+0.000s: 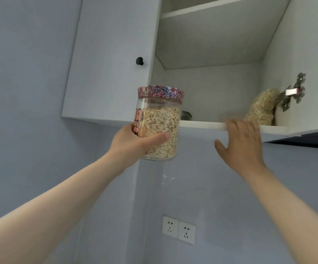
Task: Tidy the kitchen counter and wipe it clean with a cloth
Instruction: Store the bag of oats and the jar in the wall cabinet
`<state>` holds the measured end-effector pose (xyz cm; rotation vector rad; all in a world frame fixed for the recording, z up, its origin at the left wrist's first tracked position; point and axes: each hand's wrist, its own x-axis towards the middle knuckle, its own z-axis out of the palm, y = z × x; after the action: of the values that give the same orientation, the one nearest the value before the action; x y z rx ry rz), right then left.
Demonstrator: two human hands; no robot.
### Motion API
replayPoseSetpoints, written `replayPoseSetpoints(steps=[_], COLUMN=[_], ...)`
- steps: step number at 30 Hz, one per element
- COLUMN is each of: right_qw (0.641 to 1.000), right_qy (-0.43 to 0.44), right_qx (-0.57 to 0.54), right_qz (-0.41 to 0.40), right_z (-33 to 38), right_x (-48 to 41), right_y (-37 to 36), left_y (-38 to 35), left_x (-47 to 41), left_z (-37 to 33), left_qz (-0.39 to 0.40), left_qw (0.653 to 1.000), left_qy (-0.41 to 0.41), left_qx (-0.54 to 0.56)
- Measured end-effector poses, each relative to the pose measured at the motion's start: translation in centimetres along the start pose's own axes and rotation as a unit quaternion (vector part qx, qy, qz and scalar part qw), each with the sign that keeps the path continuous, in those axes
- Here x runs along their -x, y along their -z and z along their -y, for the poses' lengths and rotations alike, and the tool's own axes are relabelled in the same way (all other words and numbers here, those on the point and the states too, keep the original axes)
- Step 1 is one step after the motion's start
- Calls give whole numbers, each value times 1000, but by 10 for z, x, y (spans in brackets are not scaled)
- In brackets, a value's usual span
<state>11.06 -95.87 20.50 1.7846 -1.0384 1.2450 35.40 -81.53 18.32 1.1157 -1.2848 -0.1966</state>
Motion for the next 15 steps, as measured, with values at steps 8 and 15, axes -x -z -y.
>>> replayPoseSetpoints(steps=[8,15], right_qw=[996,997], right_qy=[-3,-9], right_qx=[11,32], right_qz=[-86,-70], right_z=[4,7], right_x=[-1,-2], right_y=[-8,-8], left_y=[-38,-67], left_x=[-47,-91], left_z=[-44,-69], left_qz=[-12,-12], left_qw=[999,999], left_qy=[-45,-46], left_qx=[1,-24])
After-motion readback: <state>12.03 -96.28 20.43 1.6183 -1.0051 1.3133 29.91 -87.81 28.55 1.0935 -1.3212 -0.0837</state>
